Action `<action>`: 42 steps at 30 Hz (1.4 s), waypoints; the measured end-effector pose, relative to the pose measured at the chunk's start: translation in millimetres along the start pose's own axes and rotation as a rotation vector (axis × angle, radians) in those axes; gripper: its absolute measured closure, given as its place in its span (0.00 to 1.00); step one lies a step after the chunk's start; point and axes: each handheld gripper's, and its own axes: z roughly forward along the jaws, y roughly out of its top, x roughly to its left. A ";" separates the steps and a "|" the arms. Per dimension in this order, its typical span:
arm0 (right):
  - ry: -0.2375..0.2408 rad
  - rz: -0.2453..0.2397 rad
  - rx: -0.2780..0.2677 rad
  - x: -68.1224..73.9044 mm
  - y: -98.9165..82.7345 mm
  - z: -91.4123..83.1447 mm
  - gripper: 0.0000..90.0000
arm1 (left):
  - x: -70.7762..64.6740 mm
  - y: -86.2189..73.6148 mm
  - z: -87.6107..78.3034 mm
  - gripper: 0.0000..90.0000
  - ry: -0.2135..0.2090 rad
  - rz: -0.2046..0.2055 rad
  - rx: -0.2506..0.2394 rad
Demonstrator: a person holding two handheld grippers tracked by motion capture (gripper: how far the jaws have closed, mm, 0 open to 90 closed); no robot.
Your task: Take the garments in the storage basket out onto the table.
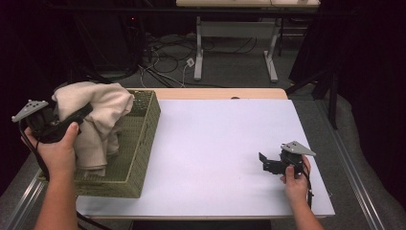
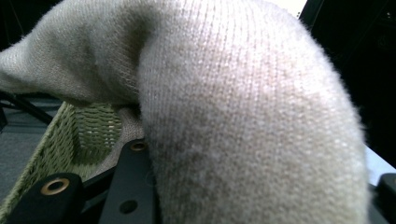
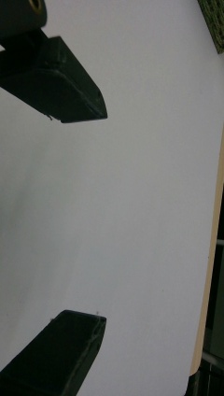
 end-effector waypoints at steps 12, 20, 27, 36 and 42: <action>-0.003 -0.005 0.000 0.1 -0.2 -0.1 0.03 | -10.3 9.2 -6.9 0.68 -0.020 0.014 -0.018; -0.006 0.004 0.004 0.8 -0.6 -0.4 0.03 | -18.4 16.3 -8.0 0.68 -0.021 0.028 -0.032; -0.008 0.004 0.004 0.2 -0.3 -1.2 0.03 | -24.0 23.8 -10.3 0.68 -0.030 0.033 -0.042; -0.007 0.004 0.003 0.9 -0.6 -0.4 0.03 | -35.3 30.5 -10.5 0.68 -0.053 0.043 -0.048; -0.007 0.004 0.005 0.6 -0.7 -0.3 0.03 | -44.4 34.9 -5.8 0.68 -0.070 0.043 -0.053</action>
